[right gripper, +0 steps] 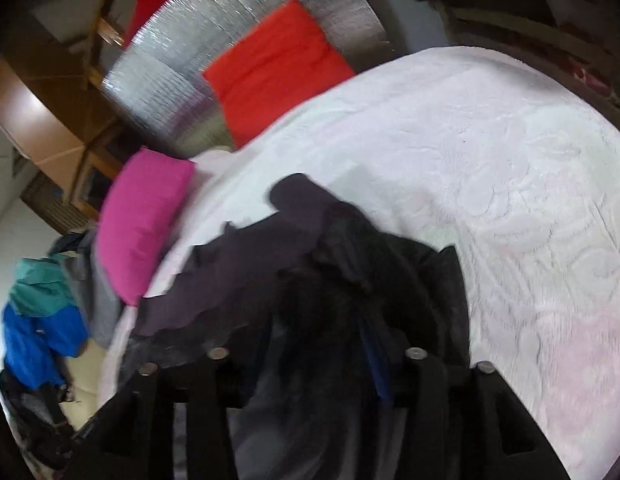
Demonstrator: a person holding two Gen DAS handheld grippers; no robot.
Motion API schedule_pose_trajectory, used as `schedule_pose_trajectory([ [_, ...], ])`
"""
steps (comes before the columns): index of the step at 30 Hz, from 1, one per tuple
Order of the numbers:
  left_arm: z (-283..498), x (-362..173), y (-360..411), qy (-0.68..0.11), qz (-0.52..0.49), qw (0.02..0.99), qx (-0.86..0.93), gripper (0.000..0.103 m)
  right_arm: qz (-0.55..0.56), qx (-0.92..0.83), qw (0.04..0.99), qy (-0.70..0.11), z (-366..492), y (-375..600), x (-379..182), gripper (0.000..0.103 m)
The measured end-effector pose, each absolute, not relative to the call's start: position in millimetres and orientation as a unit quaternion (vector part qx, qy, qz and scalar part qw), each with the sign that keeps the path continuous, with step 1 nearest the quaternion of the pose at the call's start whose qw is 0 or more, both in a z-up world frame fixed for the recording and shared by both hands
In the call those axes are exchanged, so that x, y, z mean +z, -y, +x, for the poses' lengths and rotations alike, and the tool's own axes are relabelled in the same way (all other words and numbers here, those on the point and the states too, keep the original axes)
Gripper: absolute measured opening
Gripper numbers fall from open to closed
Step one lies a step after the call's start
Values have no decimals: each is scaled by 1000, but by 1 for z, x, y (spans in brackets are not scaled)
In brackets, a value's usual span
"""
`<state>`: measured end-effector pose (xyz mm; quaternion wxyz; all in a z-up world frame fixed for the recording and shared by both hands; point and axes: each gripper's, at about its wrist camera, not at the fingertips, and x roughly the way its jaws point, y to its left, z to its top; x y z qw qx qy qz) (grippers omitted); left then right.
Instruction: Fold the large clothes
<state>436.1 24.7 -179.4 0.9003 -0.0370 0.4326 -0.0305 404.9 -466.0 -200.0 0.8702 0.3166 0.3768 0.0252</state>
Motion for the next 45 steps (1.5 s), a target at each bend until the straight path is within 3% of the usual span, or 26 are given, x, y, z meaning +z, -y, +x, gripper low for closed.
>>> schedule_pose_trajectory([
  [8, 430, -187, -81, -451, -61, 890, 31, 102, 261, 51, 882, -388, 358, 401, -194, 56],
  [12, 432, -217, -84, -516, -35, 856, 19, 102, 215, 36, 865, -451, 352, 369, -224, 57],
  [15, 430, -210, -92, -511, -64, 857, 17, 102, 171, 23, 874, -454, 347, 354, -223, 57],
  [24, 396, -172, -90, -435, -66, 898, -6, 102, 292, -6, 881, -372, 335, 413, -196, 57],
  [30, 416, -179, -101, -452, -107, 886, -1, 102, 348, -12, 863, -367, 343, 450, -203, 57],
  [37, 441, -216, -87, -523, -67, 850, 5, 102, 343, -17, 840, -419, 365, 459, -226, 56],
  [45, 450, -183, -111, -480, -103, 869, -61, 102, 369, 4, 851, -375, 360, 498, -206, 69],
])
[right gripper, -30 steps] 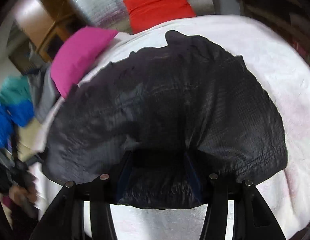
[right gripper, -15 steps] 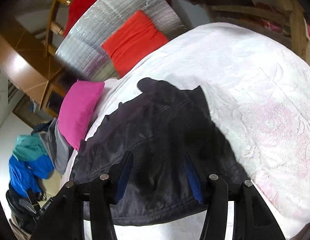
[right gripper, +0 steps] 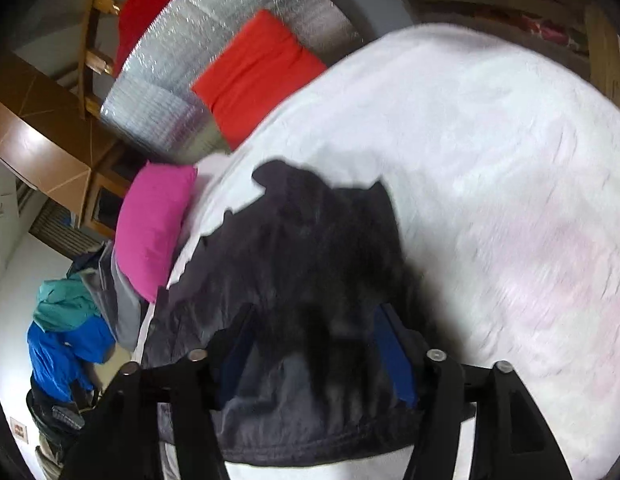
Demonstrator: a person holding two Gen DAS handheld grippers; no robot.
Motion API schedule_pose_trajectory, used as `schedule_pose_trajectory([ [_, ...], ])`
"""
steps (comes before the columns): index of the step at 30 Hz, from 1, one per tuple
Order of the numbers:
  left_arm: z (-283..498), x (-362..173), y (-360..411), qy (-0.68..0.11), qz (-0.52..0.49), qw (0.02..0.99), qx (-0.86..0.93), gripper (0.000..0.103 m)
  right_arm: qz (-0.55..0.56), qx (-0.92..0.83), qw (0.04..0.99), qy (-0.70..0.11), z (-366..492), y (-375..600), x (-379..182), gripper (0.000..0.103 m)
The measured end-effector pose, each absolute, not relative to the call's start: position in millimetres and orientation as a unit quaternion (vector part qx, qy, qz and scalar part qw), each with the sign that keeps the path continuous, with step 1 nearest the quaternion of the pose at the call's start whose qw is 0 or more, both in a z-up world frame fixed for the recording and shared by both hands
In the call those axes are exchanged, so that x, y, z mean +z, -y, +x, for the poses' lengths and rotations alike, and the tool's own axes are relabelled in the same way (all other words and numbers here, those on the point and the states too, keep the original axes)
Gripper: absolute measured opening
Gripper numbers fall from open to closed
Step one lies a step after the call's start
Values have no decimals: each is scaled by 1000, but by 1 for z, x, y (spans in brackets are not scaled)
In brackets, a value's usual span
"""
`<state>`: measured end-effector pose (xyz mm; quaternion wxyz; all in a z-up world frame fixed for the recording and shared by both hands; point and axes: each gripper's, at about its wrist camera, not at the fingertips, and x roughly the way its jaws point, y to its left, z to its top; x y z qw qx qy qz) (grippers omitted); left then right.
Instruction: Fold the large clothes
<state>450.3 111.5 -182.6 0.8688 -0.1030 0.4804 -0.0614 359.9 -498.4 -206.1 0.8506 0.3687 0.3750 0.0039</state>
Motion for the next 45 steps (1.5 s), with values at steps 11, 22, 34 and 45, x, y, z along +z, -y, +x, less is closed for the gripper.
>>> schedule_pose_trajectory([
  [11, 495, -211, -148, -499, -257, 812, -157, 102, 423, 31, 811, -403, 384, 553, -242, 78],
  [22, 501, -223, -107, -533, -243, 774, -241, 102, 442, 74, 792, -415, 386, 558, -252, 79],
  [34, 497, -230, -75, -551, -201, 757, -287, 102, 457, 140, 768, -425, 410, 540, -277, 83],
  [45, 509, -225, -64, -533, -257, 753, -289, 102, 377, 161, 799, -440, 436, 476, -266, 88],
])
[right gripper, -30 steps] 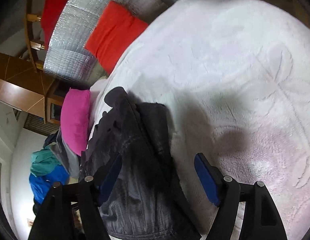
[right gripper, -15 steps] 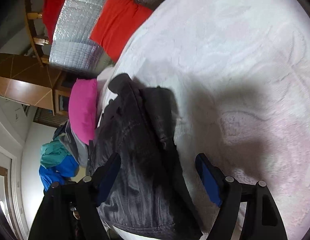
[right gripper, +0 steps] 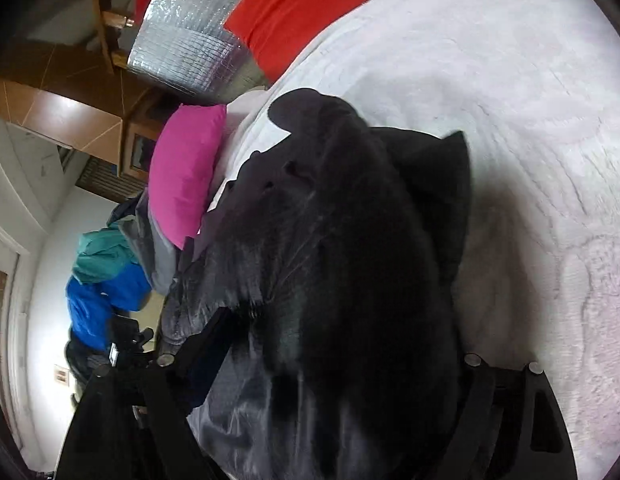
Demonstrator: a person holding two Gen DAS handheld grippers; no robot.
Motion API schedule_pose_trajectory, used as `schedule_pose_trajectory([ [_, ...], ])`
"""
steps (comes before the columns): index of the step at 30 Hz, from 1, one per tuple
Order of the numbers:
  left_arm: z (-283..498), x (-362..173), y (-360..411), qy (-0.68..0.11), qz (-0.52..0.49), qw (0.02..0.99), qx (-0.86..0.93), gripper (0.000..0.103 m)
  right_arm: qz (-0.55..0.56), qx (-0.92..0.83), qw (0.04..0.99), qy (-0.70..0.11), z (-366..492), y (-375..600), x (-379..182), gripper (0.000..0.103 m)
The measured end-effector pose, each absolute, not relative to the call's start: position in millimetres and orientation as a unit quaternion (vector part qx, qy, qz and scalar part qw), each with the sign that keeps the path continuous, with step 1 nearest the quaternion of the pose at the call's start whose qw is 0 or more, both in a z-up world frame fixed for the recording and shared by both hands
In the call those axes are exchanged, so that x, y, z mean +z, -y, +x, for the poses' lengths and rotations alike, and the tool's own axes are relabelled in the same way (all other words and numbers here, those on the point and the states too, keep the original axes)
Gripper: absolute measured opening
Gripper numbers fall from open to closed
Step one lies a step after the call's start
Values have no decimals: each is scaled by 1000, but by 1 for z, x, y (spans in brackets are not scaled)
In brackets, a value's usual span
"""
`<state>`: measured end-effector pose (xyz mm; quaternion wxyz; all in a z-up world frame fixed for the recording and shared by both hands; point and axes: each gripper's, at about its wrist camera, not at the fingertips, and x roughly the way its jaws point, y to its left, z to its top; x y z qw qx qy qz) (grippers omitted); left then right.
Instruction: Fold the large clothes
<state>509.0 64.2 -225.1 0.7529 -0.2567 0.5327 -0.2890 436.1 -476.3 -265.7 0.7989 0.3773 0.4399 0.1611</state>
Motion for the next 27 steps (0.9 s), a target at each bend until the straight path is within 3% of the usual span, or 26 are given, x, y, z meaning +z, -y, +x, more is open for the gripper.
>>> schedule_pose_trajectory([
  [1, 510, -226, -63, -531, -259, 754, -286, 102, 371, 158, 802, -440, 436, 474, -264, 84],
  [2, 511, -226, -63, -528, -265, 756, -283, 102, 358, 149, 809, -443, 436, 470, -262, 72],
  [6, 509, -222, -72, -504, -285, 769, -271, 95, 312, 114, 837, -434, 431, 460, -248, 42],
  [7, 509, -220, -72, -498, -282, 776, -265, 88, 295, 109, 849, -425, 430, 456, -240, 36],
  [10, 510, -215, -74, -483, -281, 790, -251, 68, 270, 95, 873, -394, 430, 445, -220, 32],
  [13, 510, -208, -77, -460, -296, 801, -243, 59, 278, 90, 887, -358, 427, 447, -209, 31],
  [18, 520, -218, -66, -487, -252, 816, -185, 62, 284, 51, 876, -386, 438, 454, -230, 31],
  [20, 524, -226, -62, -518, -252, 798, -176, 74, 300, 49, 859, -411, 442, 459, -245, 42],
  [25, 519, -214, -69, -524, -256, 791, -184, 76, 346, 62, 841, -410, 428, 483, -243, 63],
  [27, 515, -208, -73, -518, -261, 794, -182, 77, 359, 60, 842, -398, 421, 489, -238, 67],
])
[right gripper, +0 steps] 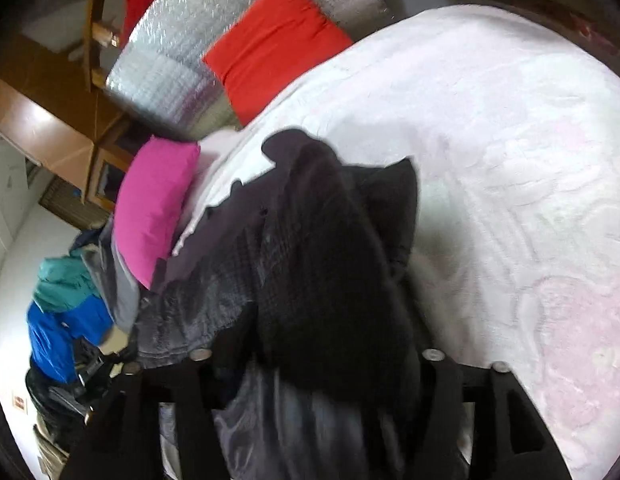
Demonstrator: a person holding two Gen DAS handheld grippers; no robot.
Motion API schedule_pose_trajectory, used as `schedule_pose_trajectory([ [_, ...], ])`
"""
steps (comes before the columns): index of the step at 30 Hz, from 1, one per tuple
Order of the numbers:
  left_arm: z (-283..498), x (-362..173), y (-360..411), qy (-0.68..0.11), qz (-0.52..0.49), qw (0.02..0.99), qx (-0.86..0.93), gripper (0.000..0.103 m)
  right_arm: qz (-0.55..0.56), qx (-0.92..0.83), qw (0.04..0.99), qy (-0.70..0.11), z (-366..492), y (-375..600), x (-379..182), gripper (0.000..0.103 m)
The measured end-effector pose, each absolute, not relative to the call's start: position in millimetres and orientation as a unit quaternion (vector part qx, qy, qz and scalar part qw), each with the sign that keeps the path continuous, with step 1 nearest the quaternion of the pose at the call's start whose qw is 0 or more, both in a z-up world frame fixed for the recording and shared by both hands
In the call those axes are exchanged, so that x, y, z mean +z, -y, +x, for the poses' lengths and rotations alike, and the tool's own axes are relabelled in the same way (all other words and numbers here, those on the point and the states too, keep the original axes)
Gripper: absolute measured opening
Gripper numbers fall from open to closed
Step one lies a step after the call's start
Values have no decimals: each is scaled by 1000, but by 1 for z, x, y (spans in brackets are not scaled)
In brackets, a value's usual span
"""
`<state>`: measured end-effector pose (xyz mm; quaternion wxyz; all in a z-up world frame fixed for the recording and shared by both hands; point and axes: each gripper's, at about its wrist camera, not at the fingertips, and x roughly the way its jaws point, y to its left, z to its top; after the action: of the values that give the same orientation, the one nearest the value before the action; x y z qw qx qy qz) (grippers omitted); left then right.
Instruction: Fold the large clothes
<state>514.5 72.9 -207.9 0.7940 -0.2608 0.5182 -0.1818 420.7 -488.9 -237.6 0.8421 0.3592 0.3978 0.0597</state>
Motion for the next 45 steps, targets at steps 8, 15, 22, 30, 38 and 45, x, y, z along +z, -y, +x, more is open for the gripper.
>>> schedule_pose_trajectory([
  [8, 475, -174, -109, -476, -239, 837, -123, 80, 386, 23, 849, -361, 363, 506, -216, 73],
  [15, 413, -159, -113, -447, -233, 858, -97, 81, 401, 58, 843, -355, 322, 481, -211, 78],
  [22, 377, -187, -115, -489, -262, 828, -81, 84, 411, 46, 816, -405, 334, 448, -236, 80],
  [30, 403, -233, -150, -518, -386, 762, -37, 84, 505, -12, 757, -414, 354, 466, -279, 80],
  [38, 421, -225, -140, -466, -397, 788, -63, 47, 478, -27, 792, -379, 368, 466, -275, 53],
  [45, 427, -214, -131, -453, -338, 823, -56, 36, 377, -35, 863, -333, 364, 451, -238, 40],
])
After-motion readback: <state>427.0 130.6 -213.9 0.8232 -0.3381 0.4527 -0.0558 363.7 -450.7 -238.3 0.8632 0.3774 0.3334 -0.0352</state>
